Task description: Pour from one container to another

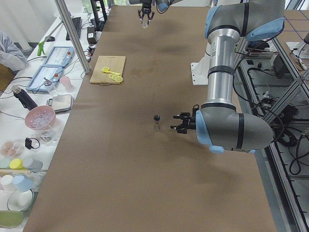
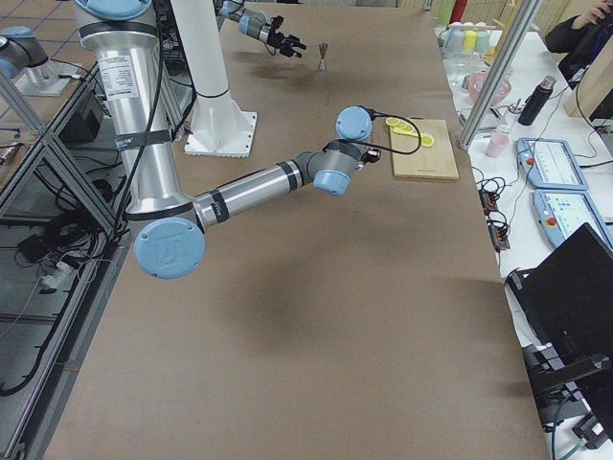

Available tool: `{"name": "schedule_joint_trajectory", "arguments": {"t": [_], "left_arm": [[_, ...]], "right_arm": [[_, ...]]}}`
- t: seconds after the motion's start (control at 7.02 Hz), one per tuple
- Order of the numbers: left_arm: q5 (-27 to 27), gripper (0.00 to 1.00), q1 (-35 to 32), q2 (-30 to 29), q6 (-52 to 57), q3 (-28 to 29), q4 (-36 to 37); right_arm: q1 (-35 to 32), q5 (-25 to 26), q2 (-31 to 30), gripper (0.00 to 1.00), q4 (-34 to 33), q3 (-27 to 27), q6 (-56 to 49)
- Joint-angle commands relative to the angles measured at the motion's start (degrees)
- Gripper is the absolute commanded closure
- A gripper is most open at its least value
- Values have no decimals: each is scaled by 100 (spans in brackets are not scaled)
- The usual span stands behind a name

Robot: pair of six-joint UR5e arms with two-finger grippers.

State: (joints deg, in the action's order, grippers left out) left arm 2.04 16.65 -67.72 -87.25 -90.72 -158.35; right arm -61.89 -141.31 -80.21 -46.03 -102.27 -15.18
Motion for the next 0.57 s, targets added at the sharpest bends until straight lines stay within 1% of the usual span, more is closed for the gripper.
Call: {"name": "schedule_joint_trajectory", "arguments": {"t": [0.0, 0.14, 0.43], "left_arm": [[137, 17, -258, -31, -978, -226, 1244], [417, 17, -599, -196, -1013, -244, 1532], [630, 19, -1144, -574, -1013, -253, 2121]], "right_arm": [[115, 7, -47, 100, -21, -187, 347], [133, 16, -56, 100, -21, -188, 349], [221, 69, -56, 100, -21, -188, 349]]}}
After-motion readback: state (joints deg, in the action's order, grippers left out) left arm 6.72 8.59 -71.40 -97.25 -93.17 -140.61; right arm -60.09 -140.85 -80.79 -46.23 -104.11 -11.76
